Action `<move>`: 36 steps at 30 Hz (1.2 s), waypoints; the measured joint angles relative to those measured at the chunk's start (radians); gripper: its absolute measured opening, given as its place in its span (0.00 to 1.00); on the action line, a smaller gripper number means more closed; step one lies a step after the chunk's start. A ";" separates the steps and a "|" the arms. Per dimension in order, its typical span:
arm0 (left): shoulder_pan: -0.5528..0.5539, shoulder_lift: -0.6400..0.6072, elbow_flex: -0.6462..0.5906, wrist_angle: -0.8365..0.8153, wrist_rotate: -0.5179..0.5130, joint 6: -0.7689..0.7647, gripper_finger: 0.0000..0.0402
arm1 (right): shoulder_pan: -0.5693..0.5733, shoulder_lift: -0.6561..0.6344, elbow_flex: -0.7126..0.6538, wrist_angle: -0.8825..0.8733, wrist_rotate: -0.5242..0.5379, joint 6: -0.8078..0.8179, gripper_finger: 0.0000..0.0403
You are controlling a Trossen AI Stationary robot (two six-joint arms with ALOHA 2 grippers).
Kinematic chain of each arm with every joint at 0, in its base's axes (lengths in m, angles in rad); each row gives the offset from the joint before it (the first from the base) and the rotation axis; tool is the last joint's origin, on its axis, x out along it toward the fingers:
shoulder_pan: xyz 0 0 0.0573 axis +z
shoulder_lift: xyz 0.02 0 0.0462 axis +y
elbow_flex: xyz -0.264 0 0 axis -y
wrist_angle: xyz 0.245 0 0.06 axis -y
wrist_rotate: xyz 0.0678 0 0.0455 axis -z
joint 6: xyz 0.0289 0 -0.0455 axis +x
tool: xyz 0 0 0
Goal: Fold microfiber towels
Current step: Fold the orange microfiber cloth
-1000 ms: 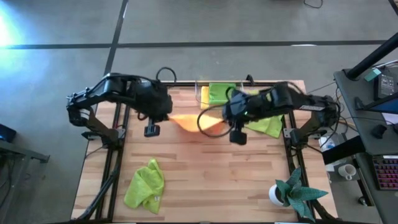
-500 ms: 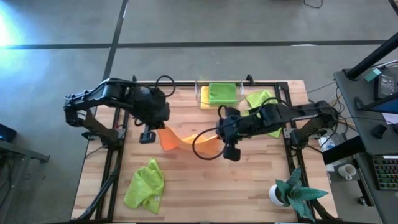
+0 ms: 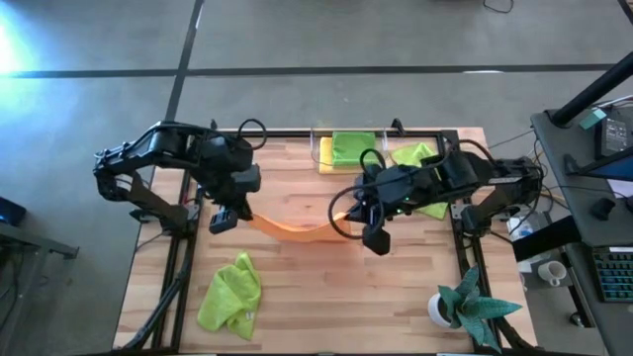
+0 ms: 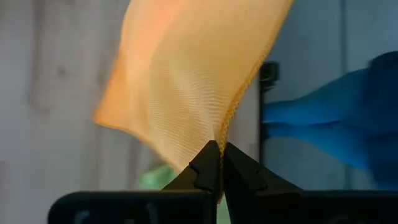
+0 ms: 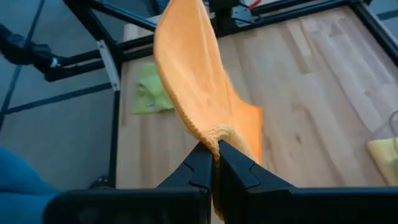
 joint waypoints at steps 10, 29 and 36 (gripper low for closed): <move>-0.001 -0.002 0.000 0.070 0.236 -0.157 0.00 | 0.080 0.000 0.000 0.017 -0.013 0.068 0.02; -0.141 0.020 -0.010 0.246 0.341 -0.431 0.00 | 0.234 0.003 -0.001 0.112 -0.047 0.186 0.02; -0.219 0.050 -0.010 0.272 0.288 -0.445 0.00 | 0.264 0.003 -0.002 0.113 -0.046 0.231 0.02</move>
